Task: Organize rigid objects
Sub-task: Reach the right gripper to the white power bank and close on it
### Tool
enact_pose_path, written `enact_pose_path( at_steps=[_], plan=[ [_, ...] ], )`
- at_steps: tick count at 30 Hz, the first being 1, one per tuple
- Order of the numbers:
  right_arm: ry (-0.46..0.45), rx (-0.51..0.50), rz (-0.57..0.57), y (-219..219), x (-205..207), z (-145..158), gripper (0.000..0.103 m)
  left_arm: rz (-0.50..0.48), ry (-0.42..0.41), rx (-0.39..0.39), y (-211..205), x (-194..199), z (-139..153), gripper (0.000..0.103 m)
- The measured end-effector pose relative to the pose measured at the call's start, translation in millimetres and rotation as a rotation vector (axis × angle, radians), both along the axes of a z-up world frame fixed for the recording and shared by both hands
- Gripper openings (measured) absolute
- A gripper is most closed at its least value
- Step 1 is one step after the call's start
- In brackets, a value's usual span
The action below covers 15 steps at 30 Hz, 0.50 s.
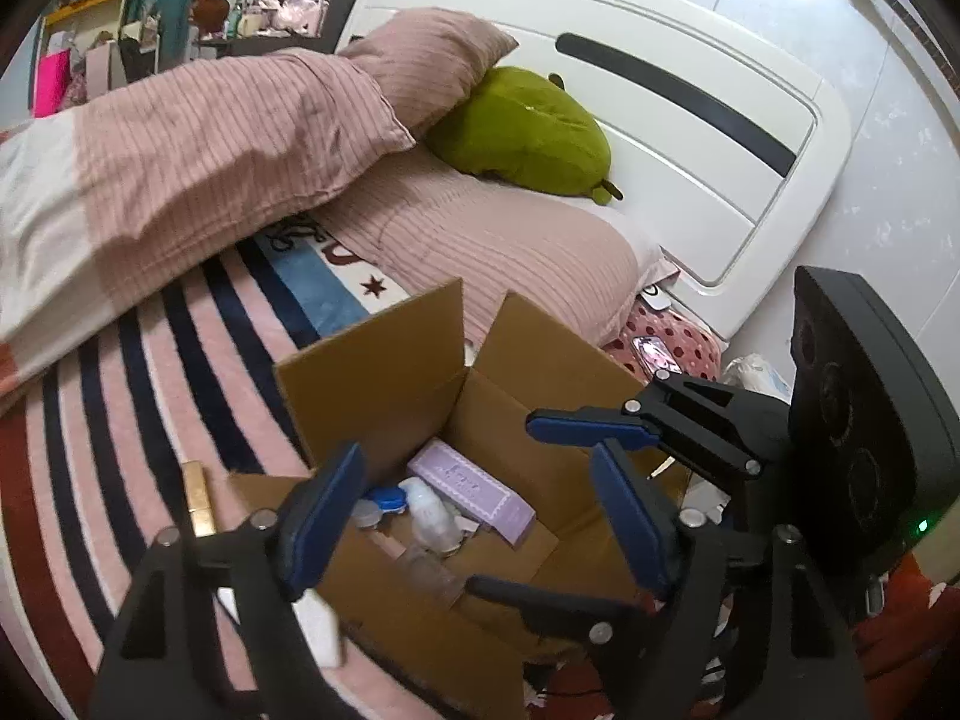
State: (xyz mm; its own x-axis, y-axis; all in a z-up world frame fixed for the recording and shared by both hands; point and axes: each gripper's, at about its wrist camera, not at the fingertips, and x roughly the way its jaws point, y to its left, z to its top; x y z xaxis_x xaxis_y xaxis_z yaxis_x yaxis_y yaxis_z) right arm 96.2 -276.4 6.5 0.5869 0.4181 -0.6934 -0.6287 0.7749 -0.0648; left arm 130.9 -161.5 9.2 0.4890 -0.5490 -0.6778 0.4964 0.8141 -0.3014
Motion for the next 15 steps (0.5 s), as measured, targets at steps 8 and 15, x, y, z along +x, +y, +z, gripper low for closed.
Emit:
enact_pose_path(
  at_steps=[8,15],
  plan=[
    [-0.025,0.001,0.027,18,-15,12,0.071,0.083,-0.052,-0.003,43,-26,12,0.077],
    [-0.056,0.031,0.149,74,-39,27,0.071,0.258,-0.123,0.008,122,-64,19,0.078]
  ],
)
